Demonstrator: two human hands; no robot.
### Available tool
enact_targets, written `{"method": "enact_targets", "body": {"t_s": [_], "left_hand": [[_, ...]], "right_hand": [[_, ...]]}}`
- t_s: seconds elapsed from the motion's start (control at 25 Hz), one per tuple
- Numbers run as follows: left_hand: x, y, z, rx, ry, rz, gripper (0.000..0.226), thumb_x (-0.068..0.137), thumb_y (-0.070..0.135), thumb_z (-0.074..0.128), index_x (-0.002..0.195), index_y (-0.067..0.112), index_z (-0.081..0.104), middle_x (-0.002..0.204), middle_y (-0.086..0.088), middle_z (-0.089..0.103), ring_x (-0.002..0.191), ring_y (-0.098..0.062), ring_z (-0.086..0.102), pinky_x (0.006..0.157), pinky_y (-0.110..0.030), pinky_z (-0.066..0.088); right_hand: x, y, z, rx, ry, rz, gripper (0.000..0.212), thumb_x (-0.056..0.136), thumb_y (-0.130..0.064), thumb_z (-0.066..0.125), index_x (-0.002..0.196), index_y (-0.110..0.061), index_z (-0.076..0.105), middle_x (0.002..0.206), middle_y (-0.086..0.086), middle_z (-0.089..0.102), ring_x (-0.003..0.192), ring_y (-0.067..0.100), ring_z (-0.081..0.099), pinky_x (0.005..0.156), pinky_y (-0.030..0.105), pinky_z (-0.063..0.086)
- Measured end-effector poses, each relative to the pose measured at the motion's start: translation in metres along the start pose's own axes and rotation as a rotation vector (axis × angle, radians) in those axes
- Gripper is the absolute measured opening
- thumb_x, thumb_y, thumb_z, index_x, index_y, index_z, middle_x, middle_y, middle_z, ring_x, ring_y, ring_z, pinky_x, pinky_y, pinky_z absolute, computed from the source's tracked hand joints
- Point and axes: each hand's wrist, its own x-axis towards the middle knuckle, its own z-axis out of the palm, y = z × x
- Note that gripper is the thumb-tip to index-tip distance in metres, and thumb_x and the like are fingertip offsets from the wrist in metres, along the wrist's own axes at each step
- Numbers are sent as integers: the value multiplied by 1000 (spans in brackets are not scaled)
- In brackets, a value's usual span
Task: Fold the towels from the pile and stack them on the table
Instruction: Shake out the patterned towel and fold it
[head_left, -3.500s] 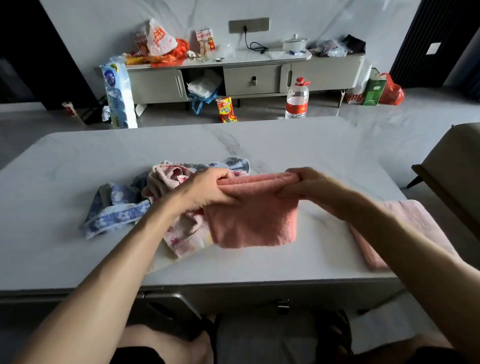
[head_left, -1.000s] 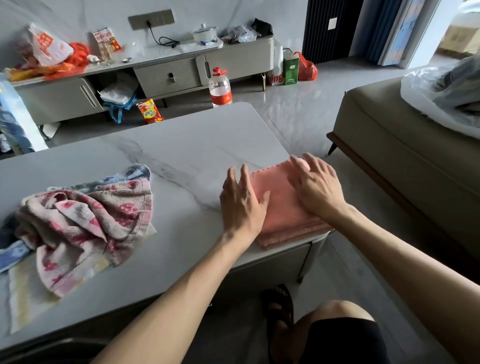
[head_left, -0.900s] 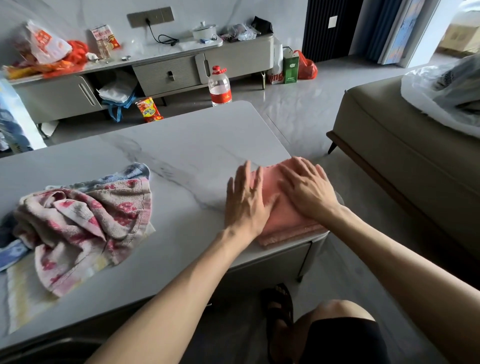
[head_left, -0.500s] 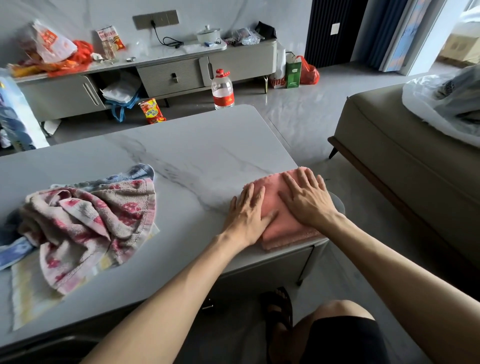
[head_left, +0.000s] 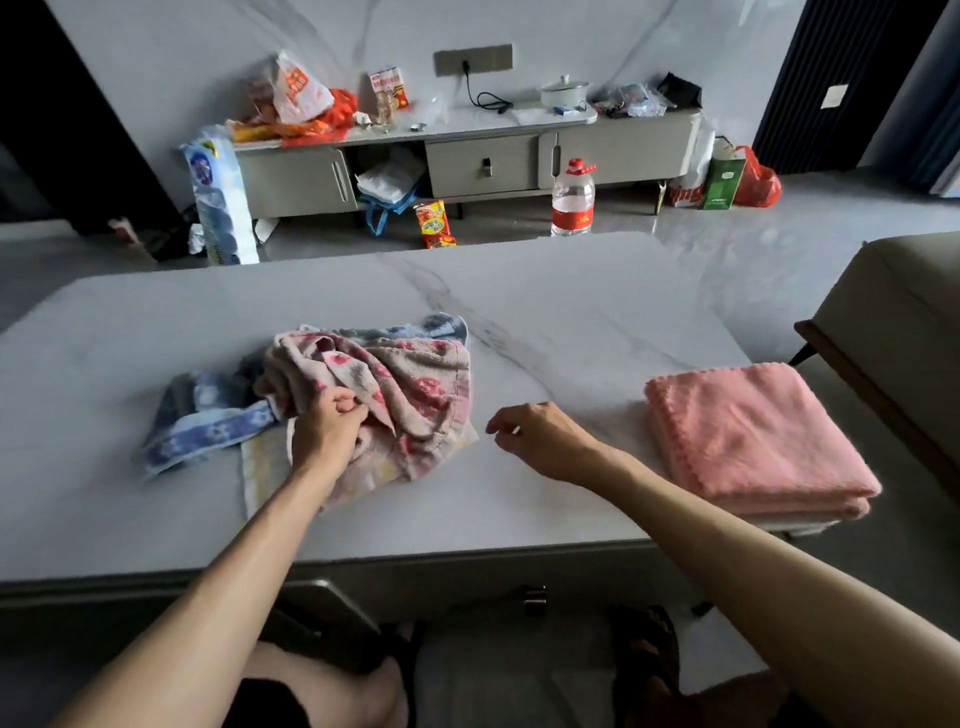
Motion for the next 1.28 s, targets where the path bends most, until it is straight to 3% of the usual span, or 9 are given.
{"method": "enact_targets", "body": {"t_s": [0.16, 0.28, 0.44, 0.56, 0.72, 0.88, 0.96, 1.12, 1.28], "left_hand": [[52, -42, -45, 156, 219, -117, 44, 81, 22, 67, 122, 12, 56, 122, -15, 63, 112, -35, 59, 93, -42, 48], [91, -59, -52, 233, 179, -96, 48, 83, 27, 67, 126, 12, 52, 124, -14, 63, 112, -35, 60, 90, -43, 48], [125, -76, -46, 289, 173, -107, 43, 82, 38, 68, 111, 8, 60, 112, -16, 68, 102, -37, 64, 83, -43, 51], [137, -81, -45, 376, 153, -118, 31, 82, 34, 66, 102, 10, 65, 104, -15, 70, 96, -36, 65, 75, -37, 50], [135, -76, -43, 449, 245, 92, 16, 84, 22, 68, 85, 9, 59, 93, -15, 67, 85, -34, 61, 66, -38, 48], [109, -40, -45, 283, 448, 221, 16, 93, 22, 59, 95, 11, 48, 92, -16, 64, 81, -33, 59, 61, -34, 38], [92, -16, -54, 222, 497, 342, 16, 95, 20, 57, 95, 11, 44, 83, -11, 58, 72, -31, 55, 56, -33, 32], [54, 32, -79, 167, 531, 460, 17, 94, 21, 60, 96, 9, 48, 84, -11, 62, 72, -32, 53, 58, -33, 27], [13, 71, -84, 190, 450, 554, 13, 96, 21, 55, 100, 12, 47, 85, -9, 64, 72, -34, 54, 60, -36, 32]], "right_hand": [[70, -21, 35, -34, -16, 0, 24, 93, -17, 55, 111, -18, 70, 111, 7, 70, 101, 25, 64, 86, 37, 51], [135, -23, 46, -49, 63, 21, 36, 92, -17, 55, 127, -19, 61, 128, 9, 61, 114, 28, 60, 93, 40, 50], [210, -16, 58, -185, 188, 153, 40, 94, -33, 55, 129, -13, 52, 132, 12, 54, 116, 30, 54, 83, 37, 48], [229, -17, 59, -294, 244, 193, 34, 89, -41, 59, 103, -11, 64, 112, 12, 63, 104, 31, 58, 79, 38, 48], [213, -33, 50, -265, 330, 65, 39, 80, -51, 50, 86, -14, 62, 99, 3, 60, 99, 26, 53, 83, 38, 39], [186, -62, 22, 90, 392, 140, 26, 80, -35, 58, 66, -13, 54, 69, 8, 59, 71, 31, 57, 57, 33, 36], [168, -80, -3, 358, 452, 157, 18, 82, -18, 52, 65, -12, 52, 65, 7, 55, 66, 26, 52, 56, 31, 36], [112, -102, -60, 875, 588, 146, 13, 89, -12, 55, 77, -11, 59, 67, -3, 57, 56, 1, 53, 49, 16, 43], [53, -91, -109, 1089, 787, 185, 14, 87, -6, 55, 80, -13, 65, 70, -2, 64, 62, 5, 60, 57, 19, 50]]}}
